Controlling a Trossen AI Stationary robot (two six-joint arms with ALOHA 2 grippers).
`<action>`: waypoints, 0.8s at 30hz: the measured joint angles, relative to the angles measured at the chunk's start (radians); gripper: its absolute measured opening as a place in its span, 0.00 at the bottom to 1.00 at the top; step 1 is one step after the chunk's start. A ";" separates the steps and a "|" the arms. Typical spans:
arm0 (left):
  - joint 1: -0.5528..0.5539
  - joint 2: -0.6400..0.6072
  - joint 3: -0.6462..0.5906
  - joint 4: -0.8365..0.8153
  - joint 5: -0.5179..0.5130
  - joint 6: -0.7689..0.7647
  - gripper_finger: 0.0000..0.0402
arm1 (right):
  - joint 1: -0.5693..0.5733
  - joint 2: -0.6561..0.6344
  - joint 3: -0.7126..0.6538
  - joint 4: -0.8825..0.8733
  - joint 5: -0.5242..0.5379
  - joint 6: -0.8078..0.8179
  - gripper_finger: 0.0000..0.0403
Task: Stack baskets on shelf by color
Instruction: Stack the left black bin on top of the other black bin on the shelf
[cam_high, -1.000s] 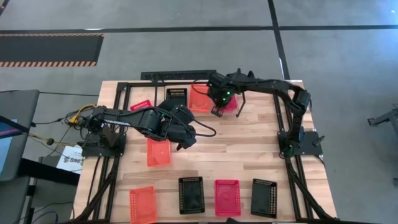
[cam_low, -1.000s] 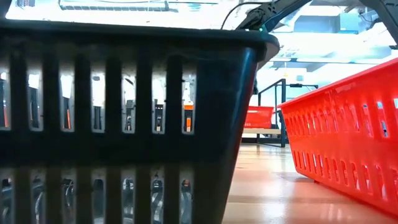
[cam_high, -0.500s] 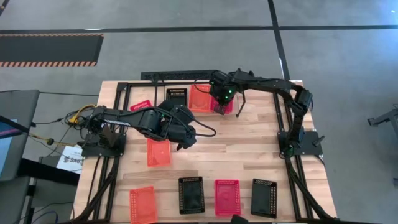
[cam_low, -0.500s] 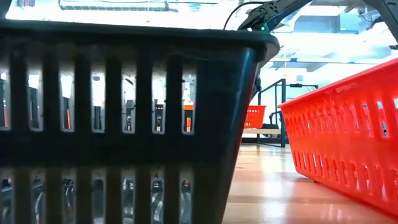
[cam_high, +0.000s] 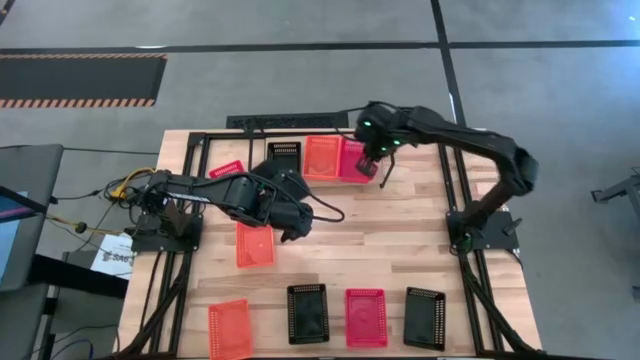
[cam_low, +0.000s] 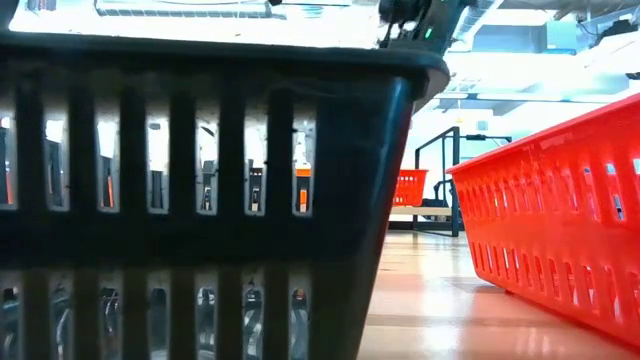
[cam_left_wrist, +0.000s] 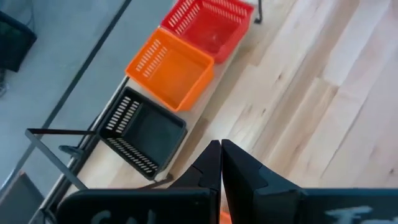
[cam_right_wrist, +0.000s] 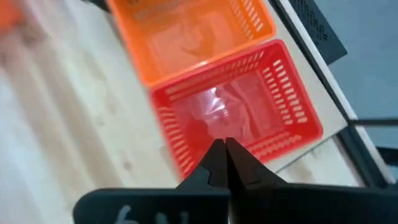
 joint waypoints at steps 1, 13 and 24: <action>0.000 0.000 -0.001 -0.002 0.005 0.009 0.00 | 0.016 -0.030 0.000 -0.014 0.000 0.028 0.00; 0.021 0.000 -0.163 0.002 0.128 0.100 0.00 | 0.357 -0.221 0.001 -0.326 0.109 0.515 0.00; 0.030 0.000 -0.328 0.160 0.346 0.235 0.00 | 0.759 -0.219 -0.023 -0.511 0.271 1.186 0.00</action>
